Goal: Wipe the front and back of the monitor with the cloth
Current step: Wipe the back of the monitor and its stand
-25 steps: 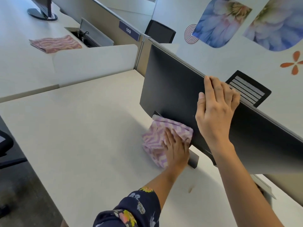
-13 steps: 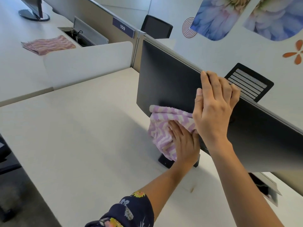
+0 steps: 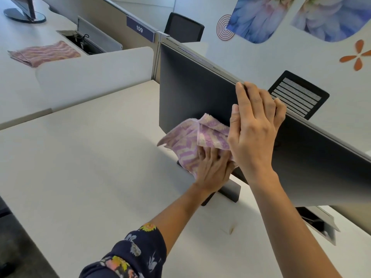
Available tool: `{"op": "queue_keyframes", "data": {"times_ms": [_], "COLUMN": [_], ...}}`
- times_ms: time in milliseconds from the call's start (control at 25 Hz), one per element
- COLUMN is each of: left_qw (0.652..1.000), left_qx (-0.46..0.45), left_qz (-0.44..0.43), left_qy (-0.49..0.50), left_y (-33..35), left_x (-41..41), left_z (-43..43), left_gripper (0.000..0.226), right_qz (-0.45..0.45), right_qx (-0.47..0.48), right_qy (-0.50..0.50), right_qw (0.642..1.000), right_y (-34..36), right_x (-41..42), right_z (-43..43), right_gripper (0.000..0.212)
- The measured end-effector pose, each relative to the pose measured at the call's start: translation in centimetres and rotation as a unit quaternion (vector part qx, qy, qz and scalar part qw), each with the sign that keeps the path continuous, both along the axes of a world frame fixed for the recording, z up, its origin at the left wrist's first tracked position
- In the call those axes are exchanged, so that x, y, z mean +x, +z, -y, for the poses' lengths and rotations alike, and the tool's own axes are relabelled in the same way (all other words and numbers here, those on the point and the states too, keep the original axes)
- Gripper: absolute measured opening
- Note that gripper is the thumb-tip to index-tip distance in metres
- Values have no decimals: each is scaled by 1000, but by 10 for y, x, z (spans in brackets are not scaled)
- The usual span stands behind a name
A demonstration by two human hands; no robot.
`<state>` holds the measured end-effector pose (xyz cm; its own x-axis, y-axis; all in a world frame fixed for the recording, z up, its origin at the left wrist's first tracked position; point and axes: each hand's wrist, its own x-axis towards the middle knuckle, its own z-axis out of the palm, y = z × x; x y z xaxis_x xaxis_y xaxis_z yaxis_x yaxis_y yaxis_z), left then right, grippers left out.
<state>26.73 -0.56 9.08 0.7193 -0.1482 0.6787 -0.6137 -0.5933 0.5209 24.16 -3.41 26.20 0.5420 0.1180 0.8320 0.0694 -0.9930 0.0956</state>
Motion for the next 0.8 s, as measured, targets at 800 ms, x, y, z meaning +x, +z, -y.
{"op": "queue_keyframes", "data": {"times_ms": [800], "left_qw": [868], "left_qx": [-423], "left_qz": [-243], "left_qy": [90], "left_y": [28], "left_x": [37], "left_z": [-24], "left_gripper": [68], "right_qz": [21], "right_qx": [21], "right_qy": [-6], "right_qw": [1000], "right_y": [-1], "right_x": [-2], "right_z": [-2], "right_gripper": [37]}}
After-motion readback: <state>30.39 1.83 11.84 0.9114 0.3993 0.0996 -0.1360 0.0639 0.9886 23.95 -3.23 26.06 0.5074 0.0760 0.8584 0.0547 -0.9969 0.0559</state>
